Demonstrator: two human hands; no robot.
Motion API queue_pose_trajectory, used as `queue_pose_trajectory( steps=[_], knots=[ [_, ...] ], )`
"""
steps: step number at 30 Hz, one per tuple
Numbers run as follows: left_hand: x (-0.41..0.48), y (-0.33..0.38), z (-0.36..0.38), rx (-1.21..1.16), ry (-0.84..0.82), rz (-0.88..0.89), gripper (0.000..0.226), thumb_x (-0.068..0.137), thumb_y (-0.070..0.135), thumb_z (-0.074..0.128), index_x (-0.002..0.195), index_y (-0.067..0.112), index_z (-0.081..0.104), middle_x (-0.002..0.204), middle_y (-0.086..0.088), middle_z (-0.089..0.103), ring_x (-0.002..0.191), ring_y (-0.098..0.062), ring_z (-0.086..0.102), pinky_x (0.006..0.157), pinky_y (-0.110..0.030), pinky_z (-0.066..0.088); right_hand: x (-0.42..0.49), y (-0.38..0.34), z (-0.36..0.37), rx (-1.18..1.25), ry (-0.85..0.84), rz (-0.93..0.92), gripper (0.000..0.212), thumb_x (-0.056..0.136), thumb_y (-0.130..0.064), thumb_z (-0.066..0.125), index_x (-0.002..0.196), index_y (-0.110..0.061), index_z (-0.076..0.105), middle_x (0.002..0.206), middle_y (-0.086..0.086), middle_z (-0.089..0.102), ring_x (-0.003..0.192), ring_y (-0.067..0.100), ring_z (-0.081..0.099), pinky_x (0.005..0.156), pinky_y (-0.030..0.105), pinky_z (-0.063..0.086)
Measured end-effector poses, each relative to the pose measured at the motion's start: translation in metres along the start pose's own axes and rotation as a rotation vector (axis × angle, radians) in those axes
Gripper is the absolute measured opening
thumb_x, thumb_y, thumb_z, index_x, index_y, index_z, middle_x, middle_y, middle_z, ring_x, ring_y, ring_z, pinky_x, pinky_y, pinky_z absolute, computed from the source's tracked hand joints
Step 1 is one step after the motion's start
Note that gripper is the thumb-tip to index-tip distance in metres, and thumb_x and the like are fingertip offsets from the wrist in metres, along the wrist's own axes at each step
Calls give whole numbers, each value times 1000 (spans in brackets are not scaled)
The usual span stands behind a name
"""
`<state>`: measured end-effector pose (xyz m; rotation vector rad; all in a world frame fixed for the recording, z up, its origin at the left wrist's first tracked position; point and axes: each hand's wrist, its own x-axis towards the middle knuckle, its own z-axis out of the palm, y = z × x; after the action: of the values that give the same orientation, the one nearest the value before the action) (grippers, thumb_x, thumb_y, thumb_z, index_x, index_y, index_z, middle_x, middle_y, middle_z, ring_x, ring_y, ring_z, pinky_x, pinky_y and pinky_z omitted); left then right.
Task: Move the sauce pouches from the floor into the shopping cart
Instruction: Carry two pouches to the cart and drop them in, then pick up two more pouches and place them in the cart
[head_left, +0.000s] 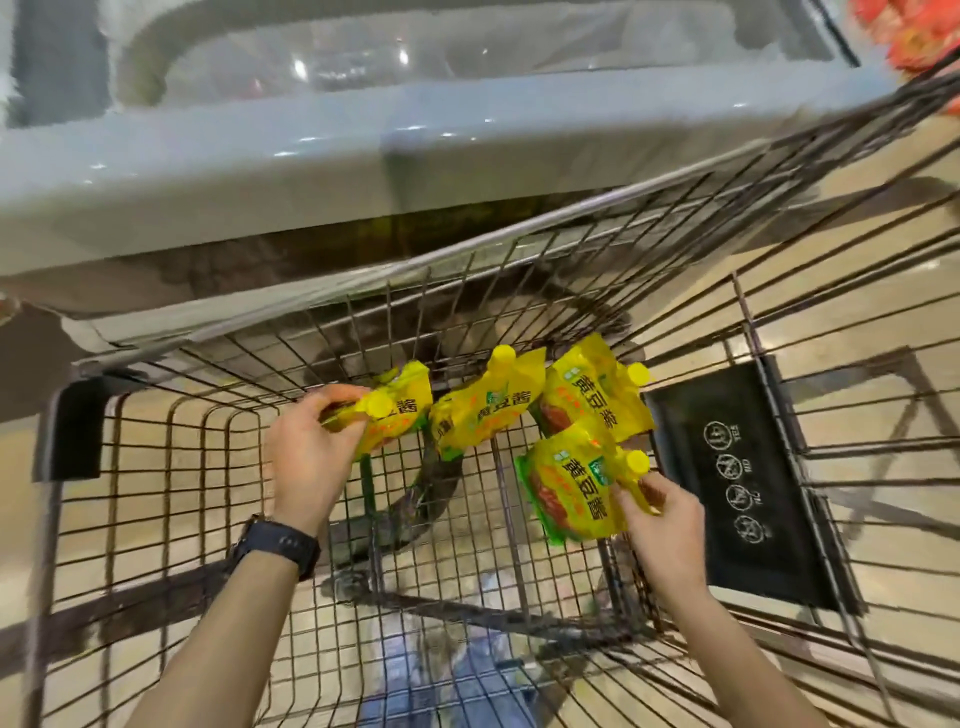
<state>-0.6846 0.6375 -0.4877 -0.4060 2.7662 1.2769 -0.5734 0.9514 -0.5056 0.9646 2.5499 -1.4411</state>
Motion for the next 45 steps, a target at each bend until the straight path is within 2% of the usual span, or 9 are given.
queue_pose_trajectory(
  steps=[2,4,7,13,17,23,31,36,45],
  knots=[
    [2,-3,-4,37,-43,-27,29,81,12,78,105,28,74,101,5,75,88,-8,68,81,-34,60,0,-1,-7,-51,11,10,13,83,-14,72,75,-23,71,68,-4,71,69,13,67,68,38,55],
    [0,-1,-12,51,-91,-17,30,81,17,79,109,26,72,104,4,75,94,-13,70,83,-42,61,-1,-5,-13,-87,-3,3,4,84,-20,73,80,-21,71,71,-3,71,73,17,67,69,45,56],
    [-8,9,-27,184,-116,78,39,80,28,81,117,25,69,112,3,72,100,-16,67,88,-42,58,-11,-19,-18,-151,-28,-9,7,83,-22,72,89,-24,69,80,-4,71,79,16,67,73,43,56],
    [-48,38,-85,421,-170,181,69,79,53,76,138,27,51,124,-1,60,110,-19,59,90,-38,54,-49,-89,-32,-387,-81,-45,65,74,-13,75,134,-15,50,125,10,51,111,28,57,95,43,50],
    [-86,60,-148,544,-189,190,74,82,62,66,144,27,44,130,-4,57,115,-23,58,91,-38,54,-86,-160,-37,-548,-178,-163,74,76,-27,75,141,-17,40,133,11,46,123,31,50,100,43,46],
    [-141,80,-229,744,-150,145,73,87,64,56,147,28,35,141,-5,48,128,-27,49,97,-40,50,-143,-258,-27,-759,-282,-525,76,78,-35,68,146,-24,34,139,6,42,128,28,45,97,41,47],
    [-213,72,-297,727,89,-151,66,86,58,60,141,29,39,137,-4,51,126,-26,49,97,-41,51,-200,-322,20,-991,-465,-1009,79,82,-36,63,151,-25,25,151,9,33,137,29,35,106,42,40],
    [-281,53,-347,768,274,-354,71,89,62,53,149,31,31,139,-3,51,126,-27,51,100,-43,46,-251,-356,58,-986,-609,-1235,77,81,-36,66,147,-26,28,147,7,37,135,29,38,104,43,41],
    [-423,-5,-442,728,553,-706,67,89,61,53,146,30,35,136,-4,50,123,-27,51,97,-42,48,-419,-407,126,-920,-787,-1613,77,80,-40,65,147,-26,28,145,8,36,132,29,39,102,45,44]
  ],
)
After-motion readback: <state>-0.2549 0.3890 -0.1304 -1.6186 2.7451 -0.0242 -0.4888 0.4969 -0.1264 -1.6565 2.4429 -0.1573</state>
